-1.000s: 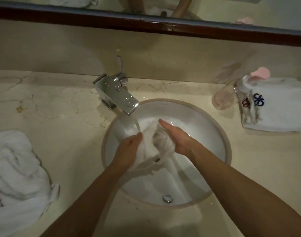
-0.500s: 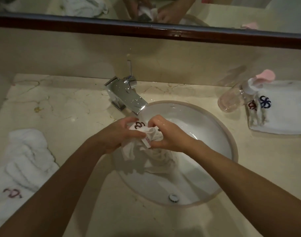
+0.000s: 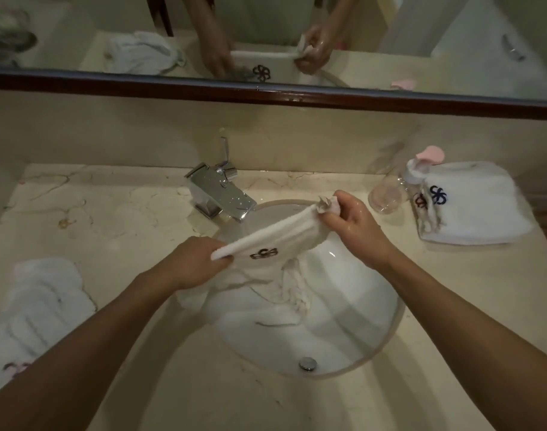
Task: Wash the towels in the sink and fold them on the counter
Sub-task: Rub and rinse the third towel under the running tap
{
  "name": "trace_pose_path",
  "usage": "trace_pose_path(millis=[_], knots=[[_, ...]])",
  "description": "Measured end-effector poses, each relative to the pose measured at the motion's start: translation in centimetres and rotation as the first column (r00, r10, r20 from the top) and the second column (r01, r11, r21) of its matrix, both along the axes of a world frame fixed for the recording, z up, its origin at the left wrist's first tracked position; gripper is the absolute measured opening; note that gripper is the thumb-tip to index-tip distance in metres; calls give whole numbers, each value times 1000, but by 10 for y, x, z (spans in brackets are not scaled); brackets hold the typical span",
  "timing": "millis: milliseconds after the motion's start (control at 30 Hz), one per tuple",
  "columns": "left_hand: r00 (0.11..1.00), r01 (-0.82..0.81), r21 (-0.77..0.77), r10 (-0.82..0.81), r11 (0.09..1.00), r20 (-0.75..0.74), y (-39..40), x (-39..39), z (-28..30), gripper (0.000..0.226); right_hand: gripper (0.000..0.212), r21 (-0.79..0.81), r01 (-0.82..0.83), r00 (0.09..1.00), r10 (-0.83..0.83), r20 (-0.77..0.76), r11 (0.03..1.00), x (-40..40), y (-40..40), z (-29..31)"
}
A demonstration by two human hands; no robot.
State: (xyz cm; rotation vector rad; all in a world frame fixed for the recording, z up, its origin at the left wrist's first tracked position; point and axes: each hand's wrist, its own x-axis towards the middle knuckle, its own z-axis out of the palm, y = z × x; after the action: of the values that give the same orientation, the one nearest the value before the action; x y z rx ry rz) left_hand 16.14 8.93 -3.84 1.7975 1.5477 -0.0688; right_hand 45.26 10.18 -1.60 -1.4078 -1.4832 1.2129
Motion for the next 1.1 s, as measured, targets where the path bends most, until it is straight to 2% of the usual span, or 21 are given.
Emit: trace_pose_path(millis=[133,167,233,300,400,500,567,633,700,767,833,867,933,967,1033,1100], knots=[[996,-88,-1,88,996,-2,-6,-9,0,22,9,-1,48,999,-48,-4,999,1,-8,24],[995,-96,8,96,995,-1,-10,-11,-3,23,8,-4,78,997,-78,-14,997,1,-10,29],[990,-141,45,141,989,-2,-24,-14,-14,38,7,-20,156,985,-157,-70,988,-2,-14,42],[954,-296,62,291,953,73,-40,-17,-23,41,6,-4,202,975,-201,-98,979,-3,-15,56],[818,-502,-69,498,862,288,-44,-7,-17,43,4,33,110,994,-111,12,993,-3,-23,84],[726,-518,-232,566,824,391,-37,17,26,33,26,-66,-65,976,77,205,996,-5,-34,92],[704,-480,-337,585,810,404,-32,33,56,29,22,-105,-123,945,148,293,987,-10,-39,85],[700,-432,-359,559,827,445,-26,47,82,38,6,-97,-107,943,132,305,990,-19,-44,78],[704,-430,-287,517,856,486,-21,59,105,50,13,-74,-27,981,41,192,997,-30,-48,74],[740,-413,-166,436,896,512,-19,72,132,46,16,-121,49,994,-60,-90,991,-42,-53,79],[767,-389,-48,352,920,536,-14,85,157,36,17,-183,-3,940,-60,-335,983,-53,-55,84],[780,-376,8,312,927,543,-12,90,168,31,32,-165,-37,940,-22,-339,986,-58,-55,87],[836,-321,123,220,939,502,-12,96,185,26,67,-32,-99,983,93,-156,995,-66,-54,97],[864,-279,163,173,946,473,-13,96,188,24,69,18,-112,991,113,-70,994,-70,-52,104],[894,-238,216,126,947,430,-15,90,192,18,47,89,-138,989,134,60,986,-69,-46,122],[912,-290,260,183,921,368,-15,75,190,22,30,114,-143,983,127,136,983,-64,-43,136]])
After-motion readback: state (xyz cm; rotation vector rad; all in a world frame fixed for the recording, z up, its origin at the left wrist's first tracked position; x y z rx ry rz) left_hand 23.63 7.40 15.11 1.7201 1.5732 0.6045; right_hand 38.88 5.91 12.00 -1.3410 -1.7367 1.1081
